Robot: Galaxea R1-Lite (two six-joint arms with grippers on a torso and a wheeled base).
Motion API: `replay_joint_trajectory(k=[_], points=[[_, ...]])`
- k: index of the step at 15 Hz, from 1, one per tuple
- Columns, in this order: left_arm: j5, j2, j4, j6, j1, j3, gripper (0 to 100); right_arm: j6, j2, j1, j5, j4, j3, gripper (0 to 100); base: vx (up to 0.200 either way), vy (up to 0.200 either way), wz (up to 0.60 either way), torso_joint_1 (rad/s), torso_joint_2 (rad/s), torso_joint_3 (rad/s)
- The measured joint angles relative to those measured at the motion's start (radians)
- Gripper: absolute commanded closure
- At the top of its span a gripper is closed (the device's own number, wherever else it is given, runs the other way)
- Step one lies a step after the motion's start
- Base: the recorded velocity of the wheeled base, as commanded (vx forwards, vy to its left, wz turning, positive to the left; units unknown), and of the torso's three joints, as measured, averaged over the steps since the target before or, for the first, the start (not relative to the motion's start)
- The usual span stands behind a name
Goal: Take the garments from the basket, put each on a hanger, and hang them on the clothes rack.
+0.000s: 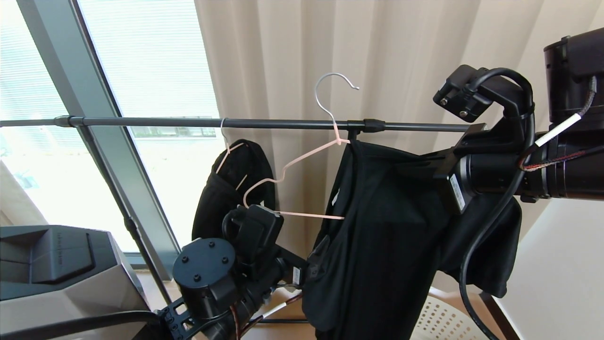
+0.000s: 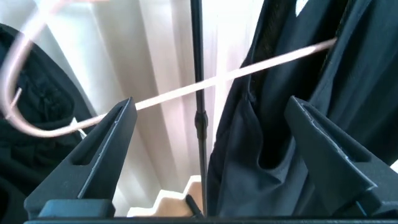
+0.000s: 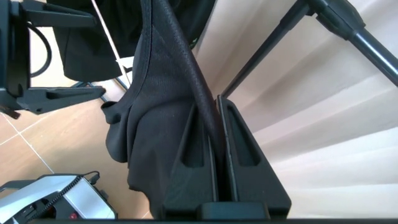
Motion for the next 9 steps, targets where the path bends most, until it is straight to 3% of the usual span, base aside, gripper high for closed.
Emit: replay_joint_trajectory(k=[9], points=[[0.017,0.079,0.000,0.019,-0.029,0.003,0,0.006,-0.017,0.009,0.000,-0.001,0.000,100,0.000,0.000,0.00,0.000,0.00,0.000]])
